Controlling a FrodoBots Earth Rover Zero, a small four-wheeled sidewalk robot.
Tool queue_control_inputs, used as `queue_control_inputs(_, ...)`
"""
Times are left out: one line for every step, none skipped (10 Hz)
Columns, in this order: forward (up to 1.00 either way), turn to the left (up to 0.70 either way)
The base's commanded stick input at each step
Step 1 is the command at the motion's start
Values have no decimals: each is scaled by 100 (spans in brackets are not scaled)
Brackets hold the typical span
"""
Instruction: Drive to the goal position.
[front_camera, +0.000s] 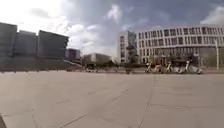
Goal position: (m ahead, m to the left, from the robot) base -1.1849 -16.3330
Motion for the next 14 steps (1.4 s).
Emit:
queue_control_inputs(100,0)
queue_control_inputs(100,0)
queue_control_inputs(100,0)
queue_control_inputs(100,0)
queue_control_inputs(100,0)
queue_control_inputs(100,0)
queue_control_inputs(100,0)
queue_control_inputs(100,-1)
queue_control_inputs(100,-25)
queue_control_inputs(100,-40)
queue_control_inputs(100,-40)
queue_control_inputs(100,-40)
queue_control_inputs(100,-40)
queue_control_inputs(100,-40)
